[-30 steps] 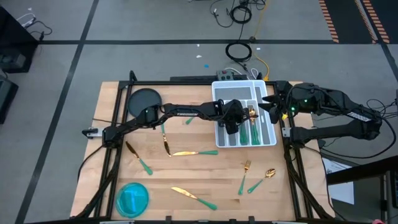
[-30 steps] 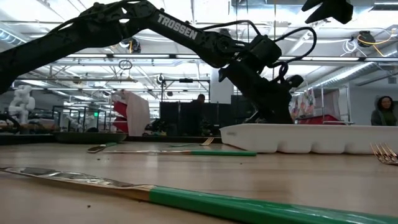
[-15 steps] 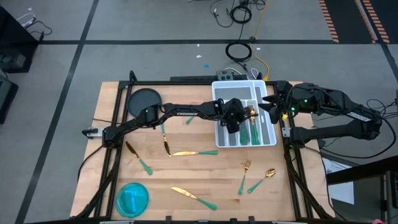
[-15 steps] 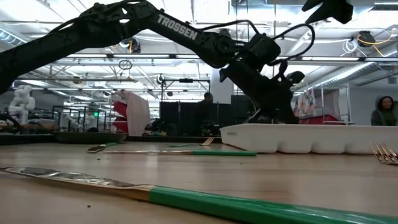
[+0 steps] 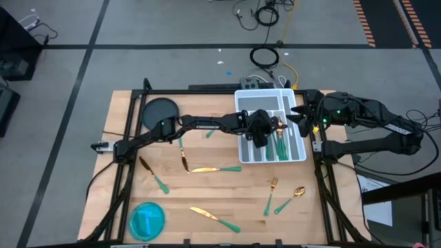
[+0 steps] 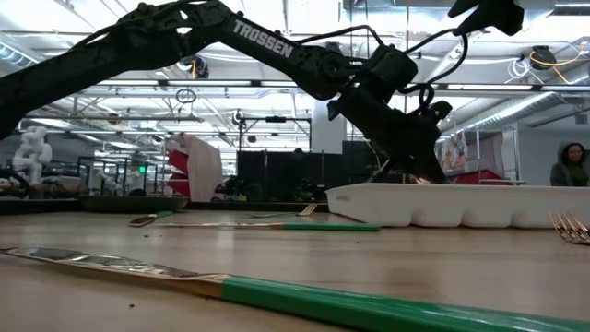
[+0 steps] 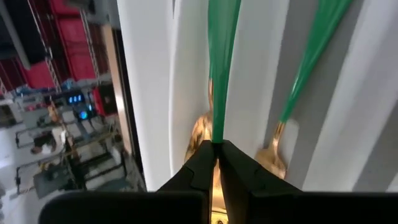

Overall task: Sort silverware
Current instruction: Put the green fork into the white silverware organizer

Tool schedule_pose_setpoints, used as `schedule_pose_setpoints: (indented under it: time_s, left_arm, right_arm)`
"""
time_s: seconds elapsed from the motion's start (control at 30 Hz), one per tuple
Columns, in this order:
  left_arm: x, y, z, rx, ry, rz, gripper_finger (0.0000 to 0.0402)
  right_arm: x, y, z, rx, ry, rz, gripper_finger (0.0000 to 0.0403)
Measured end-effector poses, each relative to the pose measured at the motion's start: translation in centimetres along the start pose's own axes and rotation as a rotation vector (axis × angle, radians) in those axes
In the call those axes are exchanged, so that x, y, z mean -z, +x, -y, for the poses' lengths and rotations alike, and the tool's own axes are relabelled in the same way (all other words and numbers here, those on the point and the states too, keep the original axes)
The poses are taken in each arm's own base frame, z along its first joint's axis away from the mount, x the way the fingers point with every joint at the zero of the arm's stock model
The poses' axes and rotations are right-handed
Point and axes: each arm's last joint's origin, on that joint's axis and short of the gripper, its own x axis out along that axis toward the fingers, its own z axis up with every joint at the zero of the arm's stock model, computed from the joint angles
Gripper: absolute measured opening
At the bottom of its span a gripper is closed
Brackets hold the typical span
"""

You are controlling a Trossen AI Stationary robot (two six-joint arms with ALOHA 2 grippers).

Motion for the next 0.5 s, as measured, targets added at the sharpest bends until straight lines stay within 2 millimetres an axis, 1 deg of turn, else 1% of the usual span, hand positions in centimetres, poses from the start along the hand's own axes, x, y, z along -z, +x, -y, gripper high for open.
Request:
schedule_pose_setpoints:
  time_s: [0.1,0.37,0.5]
  left_arm:
    - [-0.04,-0.01,-0.02,0.004,0.001,-0.046,0.0021]
    - [-0.17,-0.08,0.81,0.095,0.007,-0.063,0.0021]
    - [-0.61,-0.13,0.92,0.118,0.013,-0.134,0.0021]
  right_arm:
    - [0.01,0.00,0.01,0.001,0.000,-0.001,0.0194]
    - [0.00,0.00,0.01,0.001,0.000,0.000,0.0194]
    - [0.00,0.00,0.01,0.001,0.000,0.000,0.0194]
